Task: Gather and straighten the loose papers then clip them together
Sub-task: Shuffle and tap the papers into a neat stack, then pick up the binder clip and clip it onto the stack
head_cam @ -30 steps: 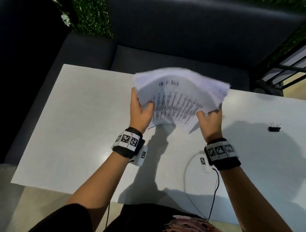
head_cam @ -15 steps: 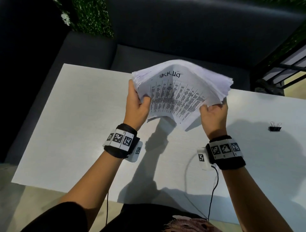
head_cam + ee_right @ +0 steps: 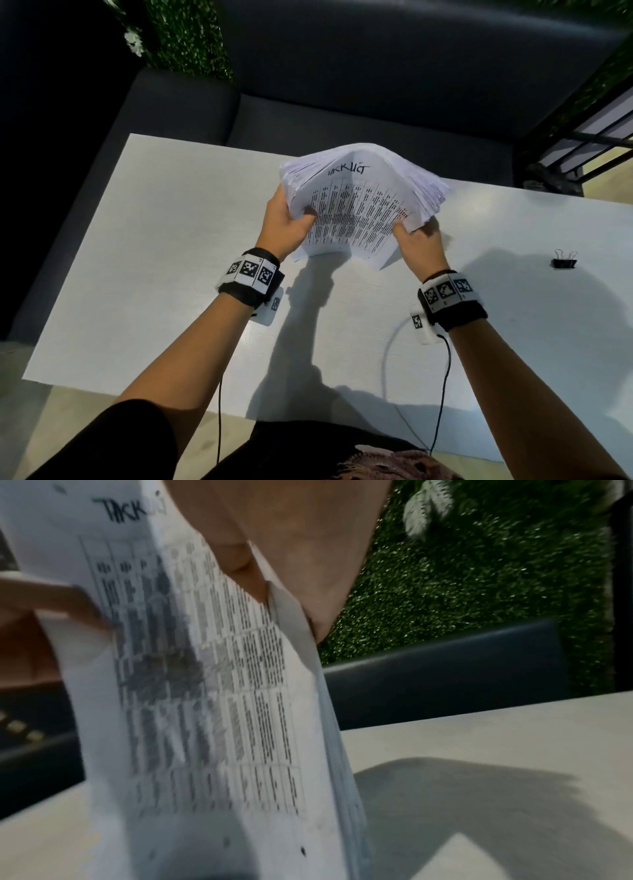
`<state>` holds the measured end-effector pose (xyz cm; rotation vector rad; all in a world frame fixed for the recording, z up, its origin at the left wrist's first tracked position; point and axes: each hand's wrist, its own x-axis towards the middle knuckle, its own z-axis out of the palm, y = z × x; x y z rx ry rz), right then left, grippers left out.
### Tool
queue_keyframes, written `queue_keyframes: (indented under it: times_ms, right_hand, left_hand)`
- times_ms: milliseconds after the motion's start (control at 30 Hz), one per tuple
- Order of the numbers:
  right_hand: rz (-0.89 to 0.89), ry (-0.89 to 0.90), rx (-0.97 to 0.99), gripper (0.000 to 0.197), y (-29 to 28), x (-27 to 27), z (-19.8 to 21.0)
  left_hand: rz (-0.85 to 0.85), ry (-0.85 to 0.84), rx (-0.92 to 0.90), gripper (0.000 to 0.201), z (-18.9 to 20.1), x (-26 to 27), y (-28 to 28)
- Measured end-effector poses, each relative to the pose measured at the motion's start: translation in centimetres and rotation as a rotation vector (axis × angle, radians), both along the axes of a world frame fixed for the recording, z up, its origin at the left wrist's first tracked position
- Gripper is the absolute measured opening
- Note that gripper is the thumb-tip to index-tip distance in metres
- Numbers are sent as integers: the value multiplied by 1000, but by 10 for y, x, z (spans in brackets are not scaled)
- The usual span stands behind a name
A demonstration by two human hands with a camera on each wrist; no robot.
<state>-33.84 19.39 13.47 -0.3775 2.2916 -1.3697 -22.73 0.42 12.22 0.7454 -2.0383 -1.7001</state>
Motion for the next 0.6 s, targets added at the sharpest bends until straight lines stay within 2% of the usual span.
queue_keyframes:
  times_ms: [100, 200, 300, 400, 500, 600]
  right_hand:
    - [-17, 36, -145, 36, 4, -16, -2]
    - [60, -94, -224, 45, 21, -28, -5]
    - [177, -253, -84, 54, 34, -31, -35]
    - [196, -354, 79, 62, 52, -22, -72]
    - [206, -384, 151, 61, 63, -11, -98]
    - [178, -383, 176, 61, 72, -4, -108]
  left_hand:
    - [-33, -22, -18, 42, 8, -5, -8]
    - [-174, -83, 151, 53, 4, -2, -21]
    - [-259, -315, 358, 56, -25, 10, -19]
    - [-330, -527, 496, 53, -71, 24, -5]
    - [-342, -591, 500, 57, -101, 30, 11]
    - [-226, -568, 531, 61, -107, 28, 16]
